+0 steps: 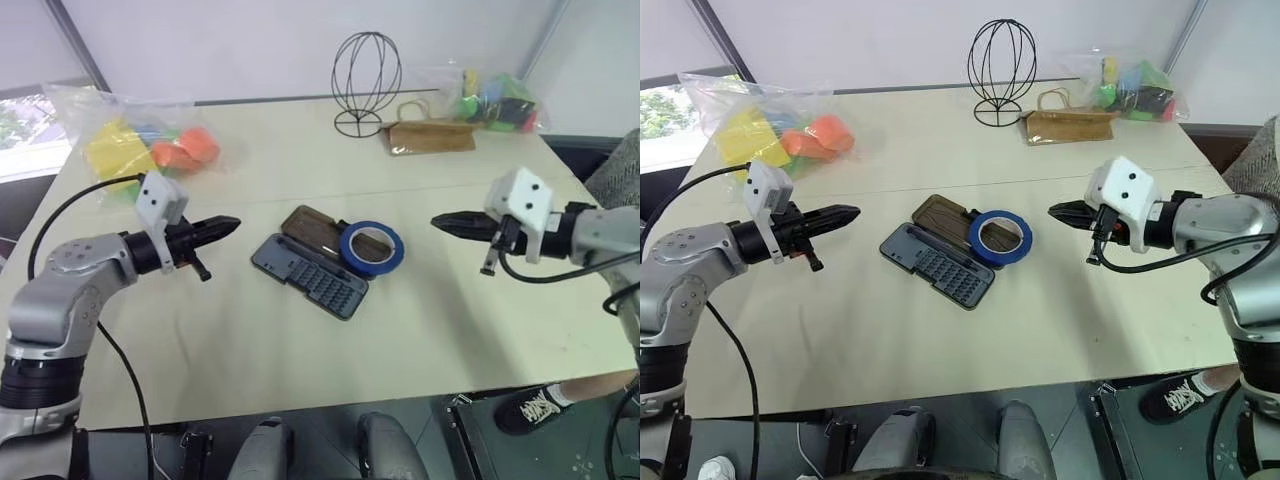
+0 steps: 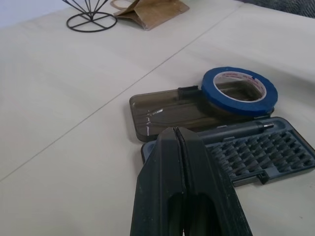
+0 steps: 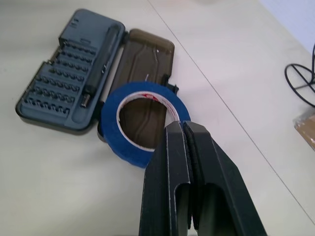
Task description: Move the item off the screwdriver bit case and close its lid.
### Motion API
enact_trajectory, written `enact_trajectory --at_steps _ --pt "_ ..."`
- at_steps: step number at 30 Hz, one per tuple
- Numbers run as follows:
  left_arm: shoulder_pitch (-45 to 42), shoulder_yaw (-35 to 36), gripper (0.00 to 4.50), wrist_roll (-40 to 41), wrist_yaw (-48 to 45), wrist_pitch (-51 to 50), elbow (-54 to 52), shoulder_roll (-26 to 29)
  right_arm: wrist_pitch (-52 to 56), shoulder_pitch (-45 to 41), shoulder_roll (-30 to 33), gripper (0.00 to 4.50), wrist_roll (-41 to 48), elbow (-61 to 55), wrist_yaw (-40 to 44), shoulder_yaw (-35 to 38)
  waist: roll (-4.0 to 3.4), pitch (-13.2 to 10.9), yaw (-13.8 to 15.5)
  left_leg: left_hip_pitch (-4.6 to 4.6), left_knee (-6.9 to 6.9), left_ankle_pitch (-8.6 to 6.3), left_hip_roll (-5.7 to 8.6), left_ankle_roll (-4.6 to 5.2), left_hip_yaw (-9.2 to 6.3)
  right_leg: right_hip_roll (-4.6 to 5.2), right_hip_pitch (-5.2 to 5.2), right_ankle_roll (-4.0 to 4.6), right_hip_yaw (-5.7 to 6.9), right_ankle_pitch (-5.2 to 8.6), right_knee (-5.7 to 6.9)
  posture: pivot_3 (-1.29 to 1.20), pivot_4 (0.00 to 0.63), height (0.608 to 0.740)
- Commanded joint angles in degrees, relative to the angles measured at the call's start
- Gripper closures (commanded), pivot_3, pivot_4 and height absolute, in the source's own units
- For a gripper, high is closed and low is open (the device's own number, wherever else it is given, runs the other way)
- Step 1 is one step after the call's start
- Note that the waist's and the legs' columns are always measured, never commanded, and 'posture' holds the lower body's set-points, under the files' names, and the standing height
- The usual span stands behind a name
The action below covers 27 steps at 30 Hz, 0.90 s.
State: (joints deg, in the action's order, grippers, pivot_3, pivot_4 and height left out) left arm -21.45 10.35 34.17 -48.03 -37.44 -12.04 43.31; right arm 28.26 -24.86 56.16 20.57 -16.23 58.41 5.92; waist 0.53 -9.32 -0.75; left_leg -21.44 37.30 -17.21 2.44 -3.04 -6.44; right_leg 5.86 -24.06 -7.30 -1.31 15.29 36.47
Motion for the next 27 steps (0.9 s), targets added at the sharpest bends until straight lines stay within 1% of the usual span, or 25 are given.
enact_trajectory --at_steps 1,6,27 --pt "0.14 2.1 4.5 0.95 -0.21 0.15 -1.46 0.6 0.57 -0.49 0.66 4.46 0.84 -2.38 0.29 0.6 0.0 0.0 -0.01 0.0 0.01 0.0 0.0 0.0 0.0 0.0 0.0 0.0 0.0 0.0 0.0 0.0 0.15 0.74" --pt "-0.66 2.85 4.5 2.71 1.2 -1.24 -2.1 -0.19 1.63 0.77 0.31 4.46 1.06 -4.14 -0.2 0.53 0.0 0.0 0.0 -0.01 0.0 0.0 0.0 0.0 0.0 0.0 -0.03 0.0 -0.01 0.0 0.01 0.0 0.15 0.74" --pt "-0.35 1.68 4.5 2.09 2.22 -1.06 -2.31 -0.84 3.77 2.11 -0.37 4.46 1.69 -7.1 -1.46 -0.01 0.0 0.0 0.0 -0.02 0.01 0.0 0.0 0.0 0.01 0.0 -0.04 0.0 -0.01 0.0 0.02 0.0 0.15 0.74"
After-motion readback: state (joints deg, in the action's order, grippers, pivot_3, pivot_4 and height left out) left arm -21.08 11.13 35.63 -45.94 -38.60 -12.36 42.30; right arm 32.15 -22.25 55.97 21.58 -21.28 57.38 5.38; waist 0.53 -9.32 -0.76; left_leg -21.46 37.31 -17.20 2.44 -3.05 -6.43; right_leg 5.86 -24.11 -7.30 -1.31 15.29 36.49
